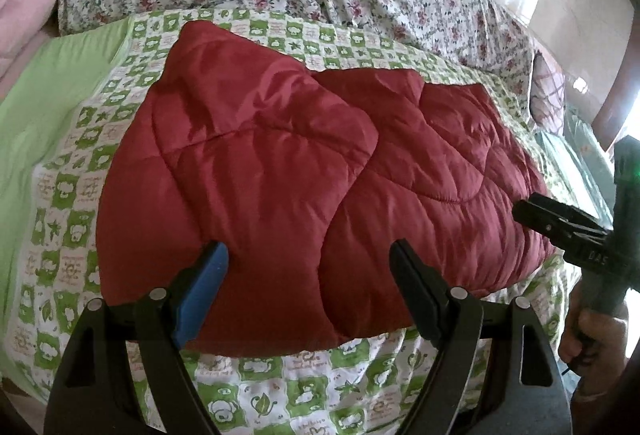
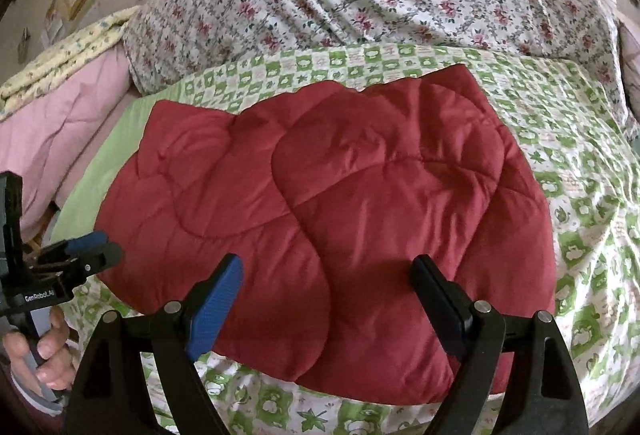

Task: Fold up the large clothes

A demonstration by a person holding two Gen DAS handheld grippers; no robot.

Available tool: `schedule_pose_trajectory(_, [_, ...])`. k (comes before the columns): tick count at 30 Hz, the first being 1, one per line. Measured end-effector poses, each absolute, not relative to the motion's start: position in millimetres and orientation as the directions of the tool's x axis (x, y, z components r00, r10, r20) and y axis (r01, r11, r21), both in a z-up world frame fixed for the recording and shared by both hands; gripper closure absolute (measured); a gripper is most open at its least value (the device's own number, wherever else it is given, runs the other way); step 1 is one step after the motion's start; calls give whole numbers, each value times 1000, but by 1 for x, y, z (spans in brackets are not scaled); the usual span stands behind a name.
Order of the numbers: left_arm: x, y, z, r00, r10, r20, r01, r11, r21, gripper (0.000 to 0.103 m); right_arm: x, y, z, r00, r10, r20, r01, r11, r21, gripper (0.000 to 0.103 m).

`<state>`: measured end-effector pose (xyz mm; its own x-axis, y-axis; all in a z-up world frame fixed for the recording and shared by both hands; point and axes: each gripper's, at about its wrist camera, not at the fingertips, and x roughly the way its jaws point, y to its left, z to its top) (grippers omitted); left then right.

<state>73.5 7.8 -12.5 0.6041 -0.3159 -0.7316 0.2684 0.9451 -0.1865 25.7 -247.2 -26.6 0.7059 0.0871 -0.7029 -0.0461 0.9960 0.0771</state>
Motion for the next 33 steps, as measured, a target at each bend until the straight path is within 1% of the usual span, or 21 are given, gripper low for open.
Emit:
schedule_pose_trajectory(3, [79,3,-14,601,-307,-738,279,946,-165,20,32,-241,-29,701,83,-708,-59,997,58,15])
schedule_pose_trajectory(8, [97,-2,-20,616,-245,-748,261,960,-99,20,49,-236,-38,696,62,-715,-78,997,11,10])
schedule_pose_trajectory(10, [109,1,-26,612,-238,-754,242,964,-107,20,59,-236,-42,699,58,-713,-79,997,4,8])
schedule_pose_trajectory(14, [135,9,-32,598,-245,-763,205,967,-150,20,85,-243,-48,691,41,-721,-54,999,5,7])
schedule_pose_trajectory(19, [163,4,-34,597,-171,-784,151,984,-99,19,124,-253,-51,648,-5,-762,4,1000,-3,7])
schedule_pose_trajectory(25, [204,6,-44,565,-100,-819,67,995,-75,18,157,-271,-58,604,-23,-796,61,998,17,7])
schedule_pose_trajectory(29, [228,12,-55,535,-108,-838,25,993,-113,18,170,-281,-65,598,-5,-801,87,994,59,7])
schedule_pose_trajectory(33, [238,11,-61,527,-93,-845,12,995,-103,18,176,-286,-70,604,-9,-797,113,991,74,7])
